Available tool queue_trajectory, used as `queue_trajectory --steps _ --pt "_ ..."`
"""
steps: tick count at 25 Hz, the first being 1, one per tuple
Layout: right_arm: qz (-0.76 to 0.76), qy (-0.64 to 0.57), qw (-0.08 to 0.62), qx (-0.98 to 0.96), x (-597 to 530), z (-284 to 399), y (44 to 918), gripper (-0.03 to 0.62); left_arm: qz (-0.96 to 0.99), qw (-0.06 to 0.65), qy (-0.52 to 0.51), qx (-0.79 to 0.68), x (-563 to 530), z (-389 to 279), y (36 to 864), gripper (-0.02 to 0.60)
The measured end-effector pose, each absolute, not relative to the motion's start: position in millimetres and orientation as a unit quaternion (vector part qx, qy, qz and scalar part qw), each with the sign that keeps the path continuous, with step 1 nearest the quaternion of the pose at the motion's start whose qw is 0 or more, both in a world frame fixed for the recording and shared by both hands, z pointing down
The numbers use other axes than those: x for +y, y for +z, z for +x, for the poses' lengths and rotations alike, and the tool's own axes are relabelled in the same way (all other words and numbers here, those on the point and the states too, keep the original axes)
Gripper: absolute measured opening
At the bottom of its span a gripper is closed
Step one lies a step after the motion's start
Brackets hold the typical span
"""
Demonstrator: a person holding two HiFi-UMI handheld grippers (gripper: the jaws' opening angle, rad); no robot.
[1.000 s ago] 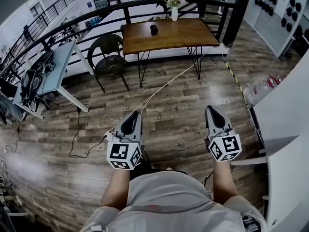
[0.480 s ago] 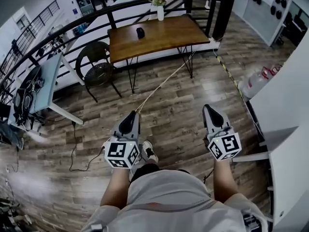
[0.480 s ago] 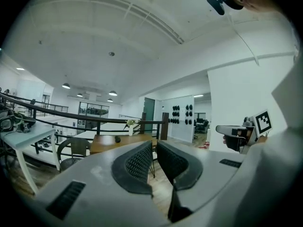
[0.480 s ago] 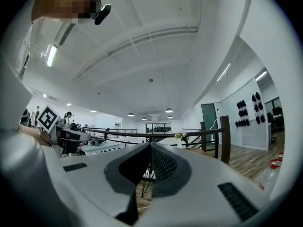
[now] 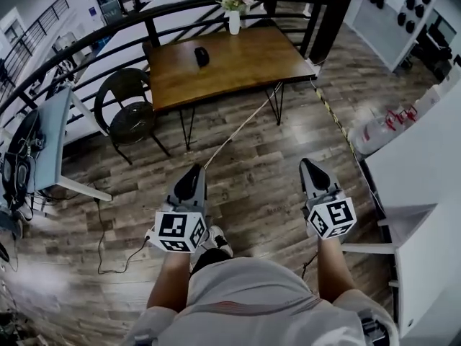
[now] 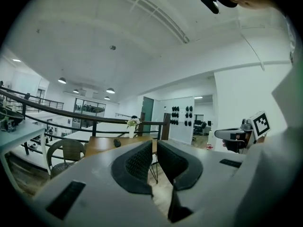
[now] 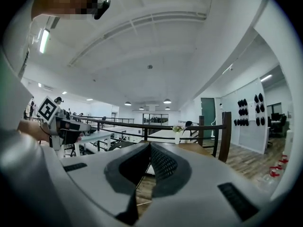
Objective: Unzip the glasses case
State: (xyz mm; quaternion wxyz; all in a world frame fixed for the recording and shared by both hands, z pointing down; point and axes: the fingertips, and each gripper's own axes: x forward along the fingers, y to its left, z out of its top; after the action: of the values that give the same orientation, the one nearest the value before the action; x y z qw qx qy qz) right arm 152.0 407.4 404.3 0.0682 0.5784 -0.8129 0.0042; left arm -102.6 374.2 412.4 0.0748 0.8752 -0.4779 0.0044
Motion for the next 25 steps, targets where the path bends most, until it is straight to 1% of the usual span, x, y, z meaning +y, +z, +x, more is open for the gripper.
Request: queue_trajectory --steps 8,12,19,25 --pt "0.555 0.011 0.09 -0.827 292 75 424 0.052 0.868 0.073 0.02 -0.49 280 -170 426 0.038" --pt "0.537 0.014 0.099 -0.838 252 41 429 0.052 0.863 0.088 0.019 -0.497 244 -192 435 0.038" --pt "0.519 0.01 0.101 -0.849 199 25 426 0.054 0.861 0.109 0.026 -0.496 206 -200 446 0.038" --pt "0.505 0.022 0.084 -0.859 142 38 433 0.054 0.858 0.103 0.044 -0.501 157 -180 448 0.038"
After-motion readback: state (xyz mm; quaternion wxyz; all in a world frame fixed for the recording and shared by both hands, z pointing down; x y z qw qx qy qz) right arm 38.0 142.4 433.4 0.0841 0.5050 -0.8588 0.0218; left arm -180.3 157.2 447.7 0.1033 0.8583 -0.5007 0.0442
